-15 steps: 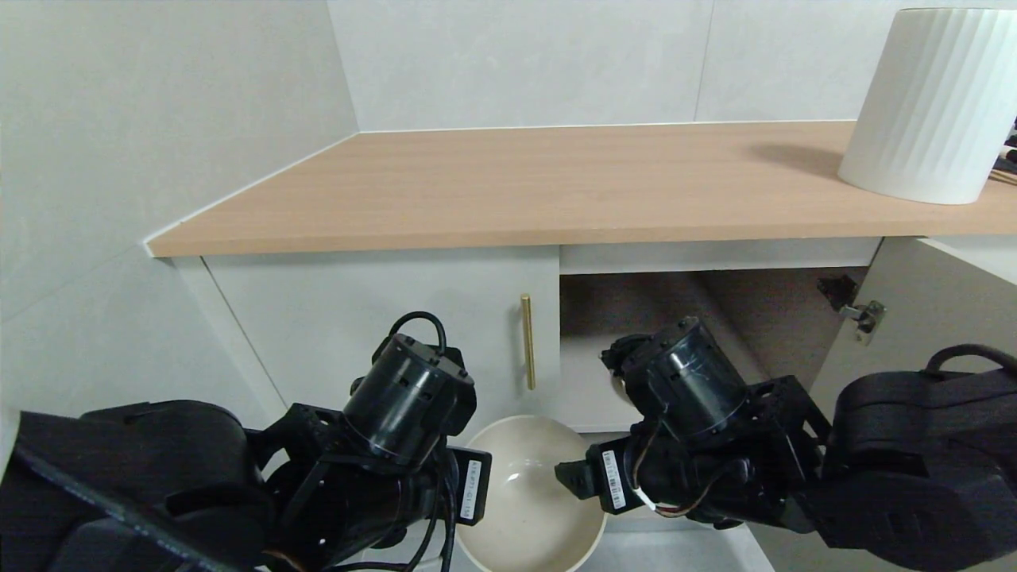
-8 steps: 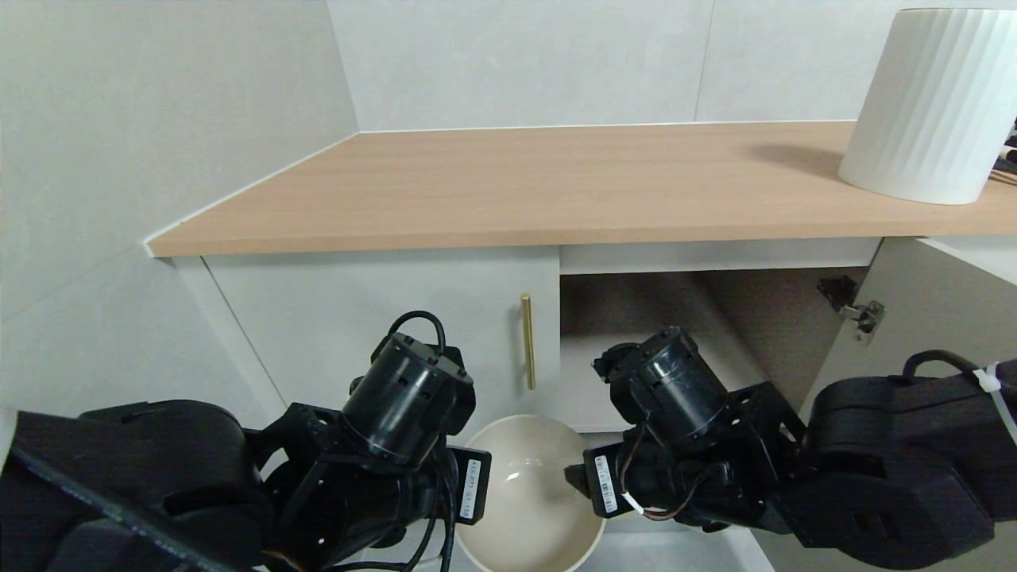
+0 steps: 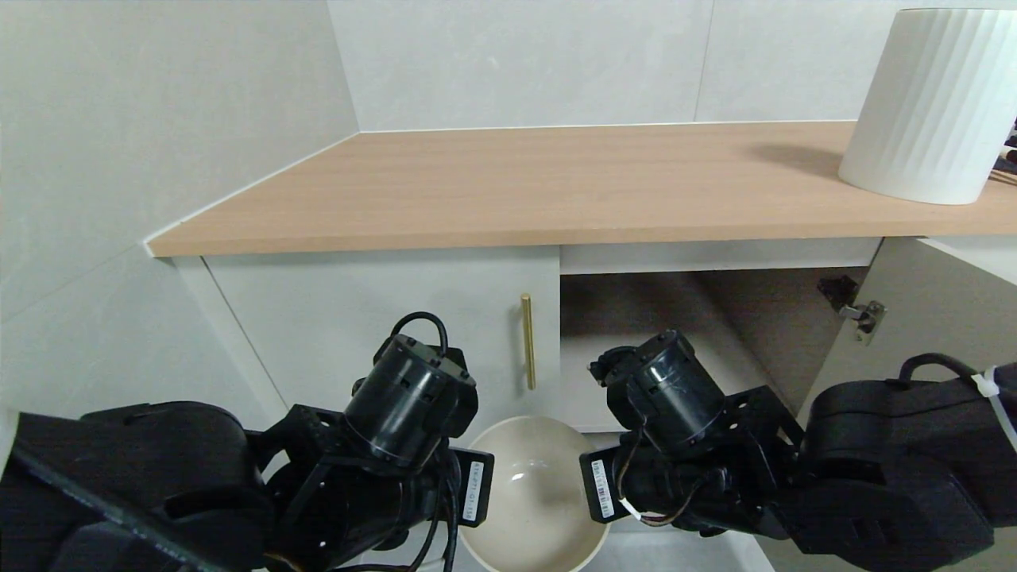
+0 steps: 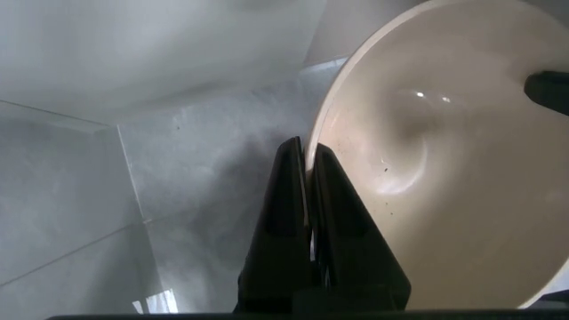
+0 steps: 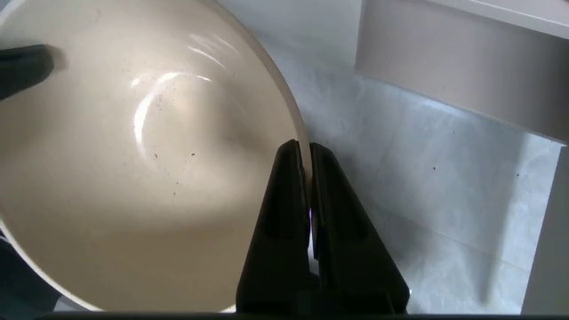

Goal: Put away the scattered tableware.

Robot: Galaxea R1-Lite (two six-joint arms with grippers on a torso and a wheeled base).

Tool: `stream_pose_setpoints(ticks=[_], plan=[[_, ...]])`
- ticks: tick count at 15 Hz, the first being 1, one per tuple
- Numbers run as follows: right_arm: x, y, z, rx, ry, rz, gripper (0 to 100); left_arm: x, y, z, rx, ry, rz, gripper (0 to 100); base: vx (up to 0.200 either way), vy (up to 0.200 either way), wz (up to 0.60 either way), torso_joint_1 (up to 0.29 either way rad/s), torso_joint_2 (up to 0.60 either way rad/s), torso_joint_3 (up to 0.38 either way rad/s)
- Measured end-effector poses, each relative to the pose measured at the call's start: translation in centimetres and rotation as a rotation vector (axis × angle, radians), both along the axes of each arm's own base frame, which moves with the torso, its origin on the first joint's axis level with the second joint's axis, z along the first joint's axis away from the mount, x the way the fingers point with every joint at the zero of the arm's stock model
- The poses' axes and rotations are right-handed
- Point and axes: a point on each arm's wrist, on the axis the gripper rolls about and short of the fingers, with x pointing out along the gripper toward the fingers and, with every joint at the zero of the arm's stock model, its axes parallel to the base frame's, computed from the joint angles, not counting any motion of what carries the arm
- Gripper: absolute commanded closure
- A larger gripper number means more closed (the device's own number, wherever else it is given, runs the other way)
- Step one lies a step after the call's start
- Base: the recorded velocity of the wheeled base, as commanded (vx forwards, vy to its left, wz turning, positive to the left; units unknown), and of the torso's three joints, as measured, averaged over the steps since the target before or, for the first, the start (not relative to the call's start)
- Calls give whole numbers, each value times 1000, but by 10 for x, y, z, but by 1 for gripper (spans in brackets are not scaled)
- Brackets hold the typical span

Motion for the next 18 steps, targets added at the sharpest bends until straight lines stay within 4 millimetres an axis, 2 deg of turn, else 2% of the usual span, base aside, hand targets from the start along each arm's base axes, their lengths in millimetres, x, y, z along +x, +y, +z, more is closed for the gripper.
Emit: stream_pose_setpoints(ticks=[5,6,14,18], plan=[[0,0,0,-2,0,1,100,0,0,0,10,-8,10,100,0,0,0,0,0,0],[0,0,0,-1,0,1,100,0,0,0,11,-8,10,0,0,0,0,0,0,0],[-1,-2,-3,-20,7,5,100,0,1,1,12,-14,15,0,0,0,0,0,0,0],[-4,-16,-15,-162,100,10,100,-1,2,2,10,-16,14,0,0,0,0,0,0,0]])
